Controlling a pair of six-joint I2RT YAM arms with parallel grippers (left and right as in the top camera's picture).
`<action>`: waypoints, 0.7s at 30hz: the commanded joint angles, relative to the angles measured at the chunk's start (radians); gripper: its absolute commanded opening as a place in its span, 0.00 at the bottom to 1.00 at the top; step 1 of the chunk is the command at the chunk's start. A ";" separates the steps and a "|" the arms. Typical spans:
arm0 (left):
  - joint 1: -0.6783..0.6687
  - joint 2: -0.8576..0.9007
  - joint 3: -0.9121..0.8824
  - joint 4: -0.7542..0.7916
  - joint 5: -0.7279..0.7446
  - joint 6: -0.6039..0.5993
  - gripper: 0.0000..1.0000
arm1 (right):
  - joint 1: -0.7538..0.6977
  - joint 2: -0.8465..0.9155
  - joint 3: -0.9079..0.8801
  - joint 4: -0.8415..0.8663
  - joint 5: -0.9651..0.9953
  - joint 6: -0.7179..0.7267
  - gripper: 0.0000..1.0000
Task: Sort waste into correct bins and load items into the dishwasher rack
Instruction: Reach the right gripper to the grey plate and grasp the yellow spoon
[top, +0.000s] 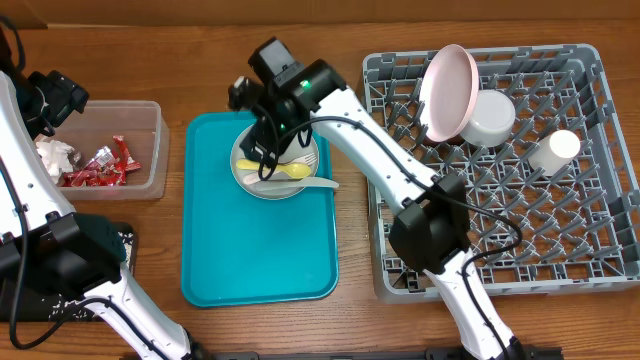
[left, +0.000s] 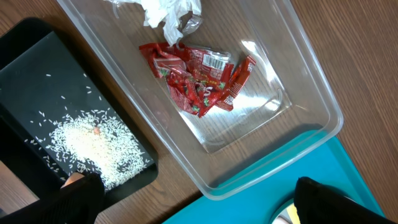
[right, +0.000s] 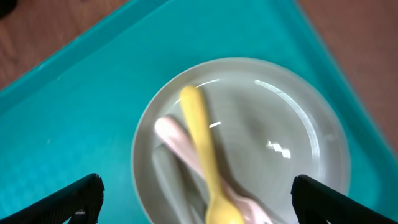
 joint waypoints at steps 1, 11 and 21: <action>-0.007 -0.029 0.010 -0.002 0.002 0.020 1.00 | 0.018 0.029 0.006 -0.020 -0.073 -0.103 0.98; -0.007 -0.029 0.010 -0.002 0.002 0.020 1.00 | 0.017 0.125 -0.018 -0.023 -0.072 -0.103 0.82; -0.007 -0.029 0.010 -0.002 0.002 0.020 1.00 | 0.016 0.168 -0.024 0.007 -0.027 -0.102 0.75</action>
